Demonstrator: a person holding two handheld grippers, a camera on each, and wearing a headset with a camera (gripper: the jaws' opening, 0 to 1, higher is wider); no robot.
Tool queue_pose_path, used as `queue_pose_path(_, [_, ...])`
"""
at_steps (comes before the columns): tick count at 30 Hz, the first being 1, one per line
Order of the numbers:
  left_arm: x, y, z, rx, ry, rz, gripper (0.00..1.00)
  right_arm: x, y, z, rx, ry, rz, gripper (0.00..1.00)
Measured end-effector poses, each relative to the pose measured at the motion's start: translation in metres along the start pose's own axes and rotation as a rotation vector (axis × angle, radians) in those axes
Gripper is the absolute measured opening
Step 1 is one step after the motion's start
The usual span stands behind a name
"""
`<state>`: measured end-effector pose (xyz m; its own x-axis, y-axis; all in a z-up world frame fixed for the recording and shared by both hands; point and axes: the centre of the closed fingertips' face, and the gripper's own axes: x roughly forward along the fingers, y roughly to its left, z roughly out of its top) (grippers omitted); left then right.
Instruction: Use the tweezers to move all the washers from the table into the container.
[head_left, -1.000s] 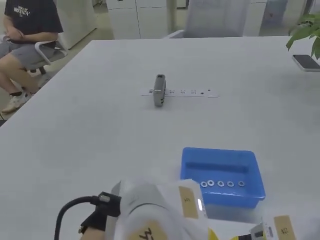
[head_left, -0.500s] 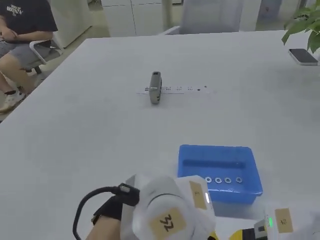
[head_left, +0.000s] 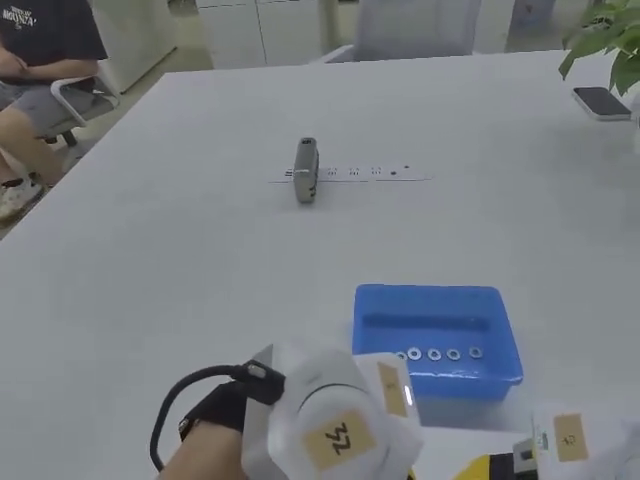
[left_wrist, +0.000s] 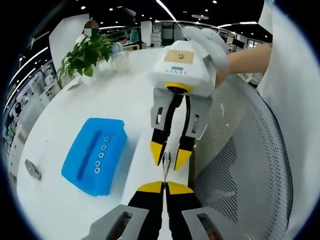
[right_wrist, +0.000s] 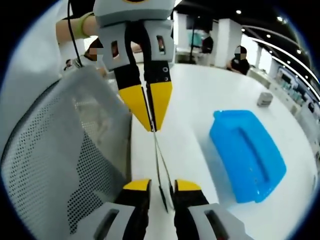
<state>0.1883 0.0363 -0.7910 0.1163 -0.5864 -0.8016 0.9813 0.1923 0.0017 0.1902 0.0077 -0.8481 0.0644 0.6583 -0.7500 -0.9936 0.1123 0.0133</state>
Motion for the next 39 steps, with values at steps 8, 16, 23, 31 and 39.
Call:
queue_pose_path(8, [0.008,0.001,-0.018,0.014,0.064,0.0,0.0,-0.005,0.0,-0.003,0.023,-0.007,-0.007,0.19])
queue_pose_path(16, [0.018,0.006,-0.036,0.024,0.126,-0.008,0.0,-0.023,-0.003,-0.002,0.08,-0.077,-0.073,0.33])
queue_pose_path(23, [0.027,0.009,-0.047,0.044,0.187,-0.018,0.0,-0.043,-0.01,-0.005,0.135,-0.104,-0.126,0.36])
queue_pose_path(31, [0.036,0.009,-0.061,0.008,0.248,-0.039,0.0,-0.054,-0.015,-0.006,0.167,-0.13,-0.178,0.42])
queue_pose_path(39, [0.035,0.007,-0.067,-0.024,0.276,-0.035,0.0,-0.062,-0.019,-0.011,0.199,-0.143,-0.211,0.47])
